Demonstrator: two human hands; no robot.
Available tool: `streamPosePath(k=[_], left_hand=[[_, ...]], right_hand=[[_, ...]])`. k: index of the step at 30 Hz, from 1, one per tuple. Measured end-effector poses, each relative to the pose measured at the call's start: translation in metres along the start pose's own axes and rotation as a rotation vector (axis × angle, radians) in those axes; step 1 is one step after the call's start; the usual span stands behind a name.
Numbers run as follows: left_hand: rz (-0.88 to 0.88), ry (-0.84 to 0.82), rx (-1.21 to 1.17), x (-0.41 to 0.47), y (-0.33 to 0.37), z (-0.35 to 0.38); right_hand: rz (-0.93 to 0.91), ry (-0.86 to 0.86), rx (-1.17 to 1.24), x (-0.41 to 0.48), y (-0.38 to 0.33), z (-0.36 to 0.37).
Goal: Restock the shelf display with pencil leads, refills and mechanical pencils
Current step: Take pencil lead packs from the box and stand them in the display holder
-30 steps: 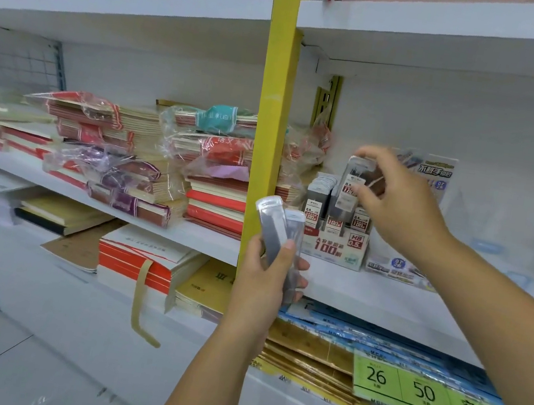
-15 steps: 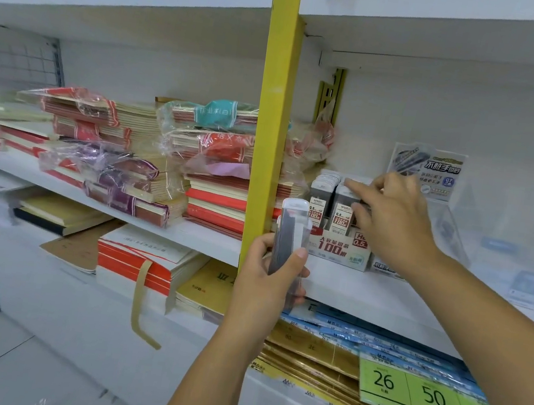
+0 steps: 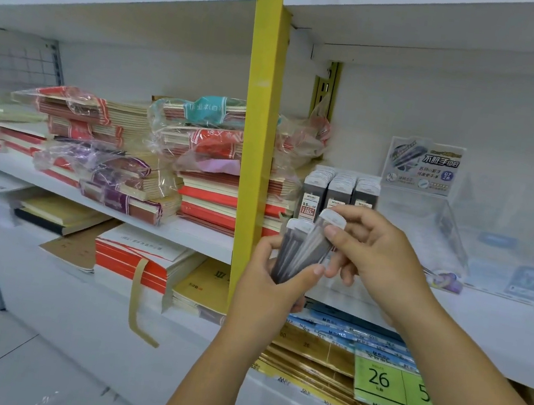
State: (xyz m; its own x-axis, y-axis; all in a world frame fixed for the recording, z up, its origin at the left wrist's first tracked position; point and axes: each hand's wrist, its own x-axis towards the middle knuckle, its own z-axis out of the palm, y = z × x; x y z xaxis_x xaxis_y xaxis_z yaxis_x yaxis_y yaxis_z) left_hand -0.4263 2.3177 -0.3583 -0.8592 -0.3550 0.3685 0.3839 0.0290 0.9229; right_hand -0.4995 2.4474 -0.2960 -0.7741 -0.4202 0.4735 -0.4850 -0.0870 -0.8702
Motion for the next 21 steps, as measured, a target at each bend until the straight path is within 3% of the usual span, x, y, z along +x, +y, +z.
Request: streamPosePath(k=[21], left_hand=[[0.009, 0.003, 0.112, -0.003, 0.005, -0.015]], right_hand=[[-0.049, -0.047, -0.065, 0.002, -0.013, -0.013]])
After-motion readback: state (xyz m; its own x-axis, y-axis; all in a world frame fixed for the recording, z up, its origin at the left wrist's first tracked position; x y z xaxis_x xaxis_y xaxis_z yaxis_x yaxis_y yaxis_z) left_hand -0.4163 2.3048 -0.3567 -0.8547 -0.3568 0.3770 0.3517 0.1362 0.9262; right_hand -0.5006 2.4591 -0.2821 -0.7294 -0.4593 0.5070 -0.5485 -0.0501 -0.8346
